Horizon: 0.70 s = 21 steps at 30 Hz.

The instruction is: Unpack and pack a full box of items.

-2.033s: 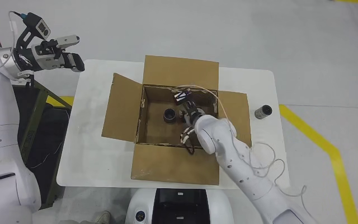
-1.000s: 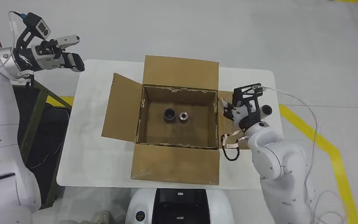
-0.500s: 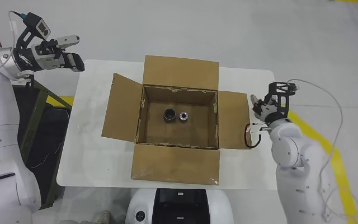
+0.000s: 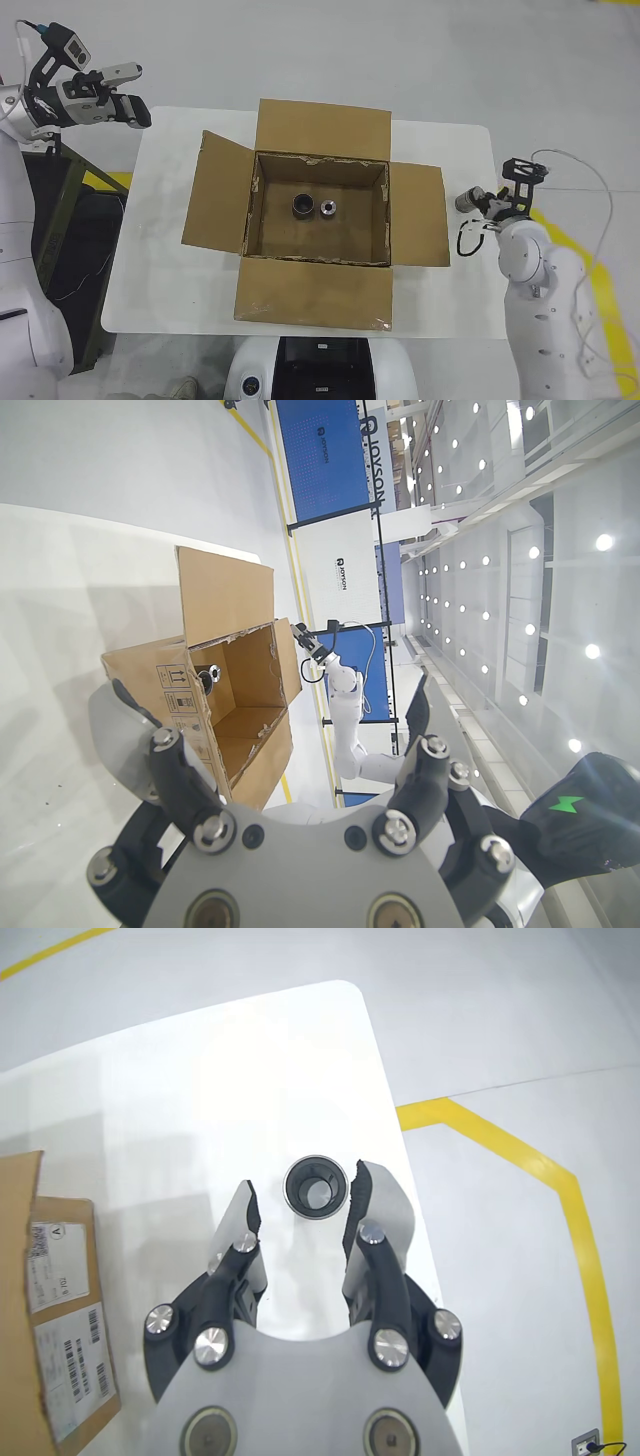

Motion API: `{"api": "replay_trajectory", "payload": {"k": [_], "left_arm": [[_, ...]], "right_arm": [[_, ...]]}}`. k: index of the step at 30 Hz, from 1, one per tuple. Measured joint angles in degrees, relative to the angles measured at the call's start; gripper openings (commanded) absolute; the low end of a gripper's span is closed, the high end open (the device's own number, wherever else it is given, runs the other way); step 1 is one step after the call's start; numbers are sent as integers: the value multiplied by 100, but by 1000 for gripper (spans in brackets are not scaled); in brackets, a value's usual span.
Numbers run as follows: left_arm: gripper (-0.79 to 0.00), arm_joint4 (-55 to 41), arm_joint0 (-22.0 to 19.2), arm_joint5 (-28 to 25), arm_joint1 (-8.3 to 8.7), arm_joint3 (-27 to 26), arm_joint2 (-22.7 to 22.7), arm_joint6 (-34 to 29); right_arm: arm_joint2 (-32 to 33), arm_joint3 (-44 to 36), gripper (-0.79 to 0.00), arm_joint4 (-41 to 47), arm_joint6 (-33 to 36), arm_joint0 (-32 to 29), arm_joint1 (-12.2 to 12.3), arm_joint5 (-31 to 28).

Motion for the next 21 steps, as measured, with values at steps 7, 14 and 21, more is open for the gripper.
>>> {"api": "replay_trajectory", "payload": {"k": [7,14,21], "left_arm": [[0,0,0,0,0,0,0,0],[0,0,0,0,0,0,0,0],[0,0,0,0,0,0,0,0]], "right_arm": [[-16,414,-102,88,-32,161,18,-27],[-99,789,-68,129,-74,329,29,-41],[-290,1261,-71,48,-147,608,31,-37]]}}
